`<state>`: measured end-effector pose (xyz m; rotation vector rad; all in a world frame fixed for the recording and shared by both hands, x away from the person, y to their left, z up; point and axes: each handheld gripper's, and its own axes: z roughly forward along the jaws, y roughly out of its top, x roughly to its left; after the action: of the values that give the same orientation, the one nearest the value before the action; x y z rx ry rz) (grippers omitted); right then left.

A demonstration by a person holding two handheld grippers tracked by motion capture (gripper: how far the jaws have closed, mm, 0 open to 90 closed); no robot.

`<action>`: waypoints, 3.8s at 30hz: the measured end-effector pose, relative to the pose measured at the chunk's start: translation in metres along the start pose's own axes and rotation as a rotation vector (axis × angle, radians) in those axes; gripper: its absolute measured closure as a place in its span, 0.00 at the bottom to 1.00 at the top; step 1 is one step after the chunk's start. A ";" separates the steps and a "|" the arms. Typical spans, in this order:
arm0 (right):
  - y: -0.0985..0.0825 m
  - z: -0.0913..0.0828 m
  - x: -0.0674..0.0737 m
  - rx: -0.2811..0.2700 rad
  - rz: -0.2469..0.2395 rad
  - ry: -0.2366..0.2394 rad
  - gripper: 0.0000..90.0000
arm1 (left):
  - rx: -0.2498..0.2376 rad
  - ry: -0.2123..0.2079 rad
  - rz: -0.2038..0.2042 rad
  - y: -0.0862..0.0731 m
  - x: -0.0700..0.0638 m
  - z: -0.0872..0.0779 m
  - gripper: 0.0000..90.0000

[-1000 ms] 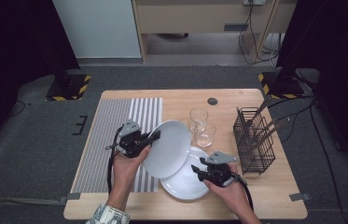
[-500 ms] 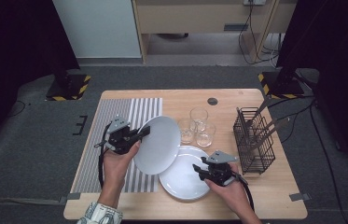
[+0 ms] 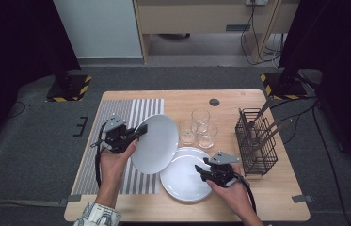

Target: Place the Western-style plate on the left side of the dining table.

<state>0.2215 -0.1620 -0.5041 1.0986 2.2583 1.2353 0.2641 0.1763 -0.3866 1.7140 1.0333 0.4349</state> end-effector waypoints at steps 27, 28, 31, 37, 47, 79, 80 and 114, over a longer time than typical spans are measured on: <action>0.000 0.000 -0.001 -0.009 0.000 -0.008 0.56 | -0.025 0.040 -0.023 0.006 0.021 -0.008 0.95; 0.000 -0.001 -0.002 -0.012 -0.002 -0.012 0.55 | -0.025 0.041 -0.024 0.007 0.022 -0.008 0.95; 0.000 -0.002 -0.004 -0.014 0.001 -0.021 0.50 | -0.026 0.043 -0.029 0.007 0.024 -0.009 0.95; 0.000 -0.002 -0.004 -0.022 0.005 -0.033 0.42 | -0.031 0.053 -0.037 0.008 0.029 -0.011 0.95; 0.002 -0.002 -0.003 -0.040 -0.001 -0.057 0.26 | -0.036 0.073 -0.038 0.015 0.037 -0.011 0.95; -0.001 -0.001 0.001 -0.034 -0.022 -0.064 0.26 | -0.042 0.109 -0.050 0.030 0.062 0.000 0.95; -0.002 -0.001 0.001 -0.032 -0.020 -0.064 0.26 | -0.044 0.111 -0.052 0.030 0.063 0.000 0.95; -0.003 -0.001 0.001 -0.030 -0.014 -0.059 0.27 | -0.045 0.177 -0.129 0.017 0.098 0.001 0.95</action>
<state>0.2186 -0.1623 -0.5064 1.0924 2.1933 1.2117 0.3272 0.2534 -0.3899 1.5792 1.2453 0.5297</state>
